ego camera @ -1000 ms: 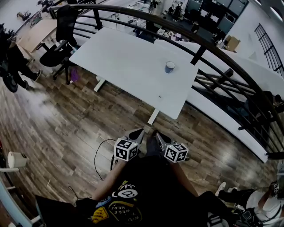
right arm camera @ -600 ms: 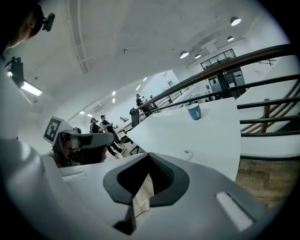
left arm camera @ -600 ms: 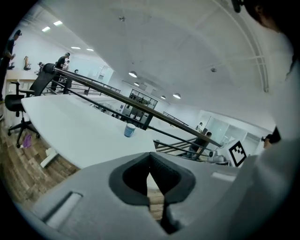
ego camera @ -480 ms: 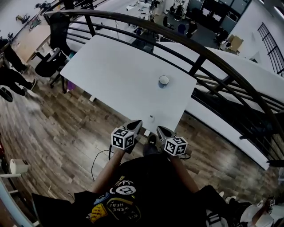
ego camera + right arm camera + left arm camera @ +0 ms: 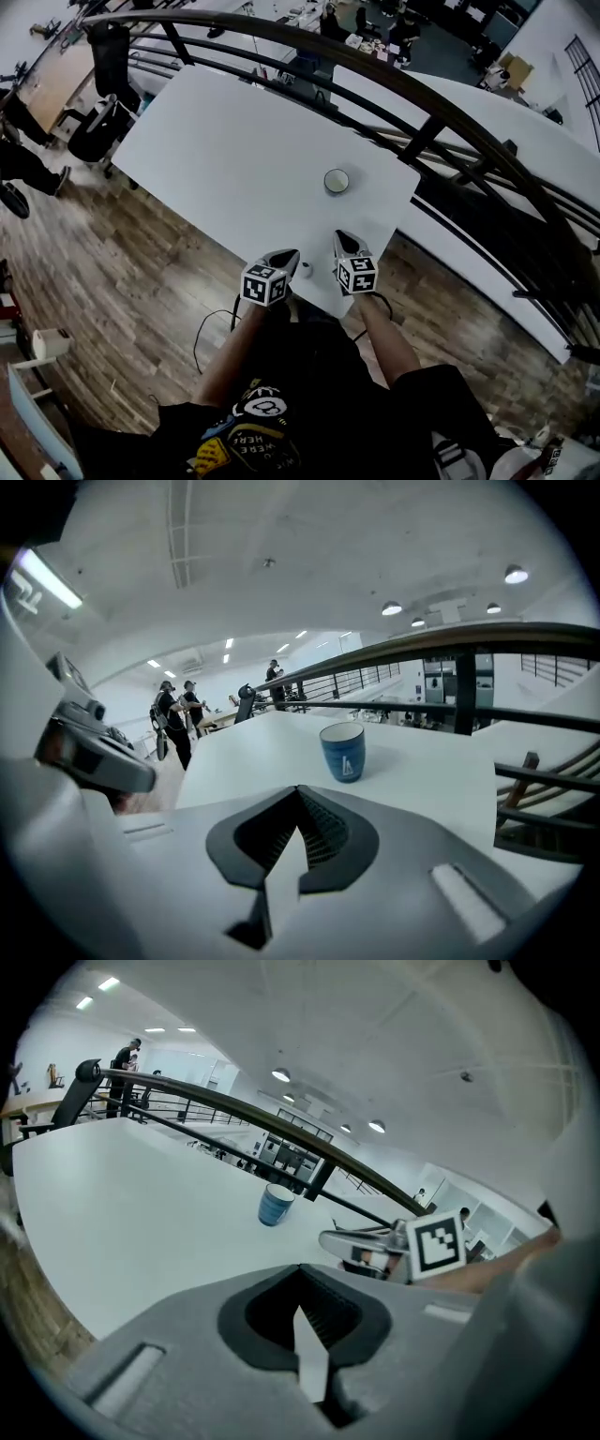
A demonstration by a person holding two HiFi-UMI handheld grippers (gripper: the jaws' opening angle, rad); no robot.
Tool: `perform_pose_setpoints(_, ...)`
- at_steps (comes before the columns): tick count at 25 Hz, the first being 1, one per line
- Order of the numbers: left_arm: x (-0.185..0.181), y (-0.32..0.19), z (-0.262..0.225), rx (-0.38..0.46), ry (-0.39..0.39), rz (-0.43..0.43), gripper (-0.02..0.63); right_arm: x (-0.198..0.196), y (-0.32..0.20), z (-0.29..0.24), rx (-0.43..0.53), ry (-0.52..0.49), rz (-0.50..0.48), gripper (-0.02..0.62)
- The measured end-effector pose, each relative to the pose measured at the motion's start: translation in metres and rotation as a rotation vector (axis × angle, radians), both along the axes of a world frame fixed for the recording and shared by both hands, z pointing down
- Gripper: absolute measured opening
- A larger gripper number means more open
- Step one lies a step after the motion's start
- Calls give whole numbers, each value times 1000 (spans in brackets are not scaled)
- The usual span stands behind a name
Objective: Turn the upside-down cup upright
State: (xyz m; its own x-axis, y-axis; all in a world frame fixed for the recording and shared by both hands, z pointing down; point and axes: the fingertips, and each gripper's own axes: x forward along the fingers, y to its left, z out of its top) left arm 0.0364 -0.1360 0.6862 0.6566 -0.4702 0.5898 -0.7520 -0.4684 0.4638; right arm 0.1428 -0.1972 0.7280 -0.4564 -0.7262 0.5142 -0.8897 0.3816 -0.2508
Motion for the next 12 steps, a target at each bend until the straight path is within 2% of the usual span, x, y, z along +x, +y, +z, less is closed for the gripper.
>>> perform_pose_setpoints(2, -6, -4, 6, -24, -8, -8, 2, 4, -39, 20, 23, 55, 7, -2)
perform_pose_setpoints(3, -11, -4, 11, -42, -13, -10, 2, 2, -55, 34, 14, 74, 4, 19)
perform_pose_setpoints(5, -23, -2, 19, -77, -23, -4, 2, -4, -82, 58, -7, 113, 4, 136)
perform_pose_setpoints(9, -30, -4, 23, -114, -8, 16, 2, 1, -133, 76, 14, 203, 55, 304)
perform_pose_setpoints(12, -26, -10, 26, -139, 7, 36, 2, -4, -164, 81, 33, 184, 56, 397)
